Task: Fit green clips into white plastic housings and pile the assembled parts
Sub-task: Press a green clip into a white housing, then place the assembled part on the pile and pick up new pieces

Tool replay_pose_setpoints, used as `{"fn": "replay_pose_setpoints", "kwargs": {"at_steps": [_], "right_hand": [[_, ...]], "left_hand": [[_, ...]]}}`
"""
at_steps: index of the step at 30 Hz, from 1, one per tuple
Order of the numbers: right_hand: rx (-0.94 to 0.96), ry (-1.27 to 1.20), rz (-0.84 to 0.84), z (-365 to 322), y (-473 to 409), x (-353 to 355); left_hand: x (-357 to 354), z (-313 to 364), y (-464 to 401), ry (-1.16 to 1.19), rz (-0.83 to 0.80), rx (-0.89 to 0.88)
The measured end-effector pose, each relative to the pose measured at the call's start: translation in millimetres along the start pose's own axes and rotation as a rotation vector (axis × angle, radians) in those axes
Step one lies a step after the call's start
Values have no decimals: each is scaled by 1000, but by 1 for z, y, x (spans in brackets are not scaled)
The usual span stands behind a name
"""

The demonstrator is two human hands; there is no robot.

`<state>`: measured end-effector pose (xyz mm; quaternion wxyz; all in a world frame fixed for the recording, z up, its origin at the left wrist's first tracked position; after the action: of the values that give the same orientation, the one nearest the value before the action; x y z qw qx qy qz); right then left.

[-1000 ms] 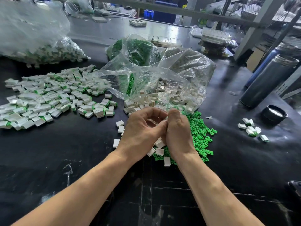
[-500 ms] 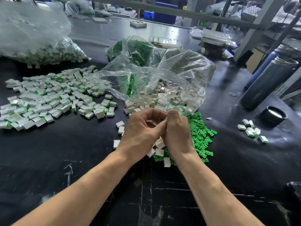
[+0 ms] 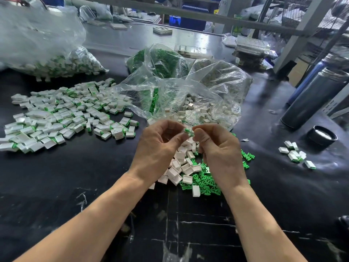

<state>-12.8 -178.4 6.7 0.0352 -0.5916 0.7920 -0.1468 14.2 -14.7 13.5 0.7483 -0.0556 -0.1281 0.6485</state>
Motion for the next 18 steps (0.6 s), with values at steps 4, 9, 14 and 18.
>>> {"fn": "replay_pose_setpoints", "kwargs": {"at_steps": [4,9,14,18], "right_hand": [[60,60,-37,-2,3,-5],[60,86,-19,-5,3,-4],[103,245,-5,-8,4,-3],[232,434,-1,-14,4,-4]], "left_hand": [[-1,0,0,13,-9,-13],[-1,1,0,-42,-14,-55],[1,-3,-1,-161,13,-102],[2,-2,0,-267,40,-173]]}}
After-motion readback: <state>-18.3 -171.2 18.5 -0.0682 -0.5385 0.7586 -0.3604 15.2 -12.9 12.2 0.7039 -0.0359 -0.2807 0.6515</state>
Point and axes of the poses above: each hand's wrist, its own y-axis away from the middle knuckle, its own x-axis out of the back of the hand, z = x × y, the point moved 3 cm from there along -y, towards the middle knuckle, and after that the axes turned 1 degree about z, right-handed, at the moved point
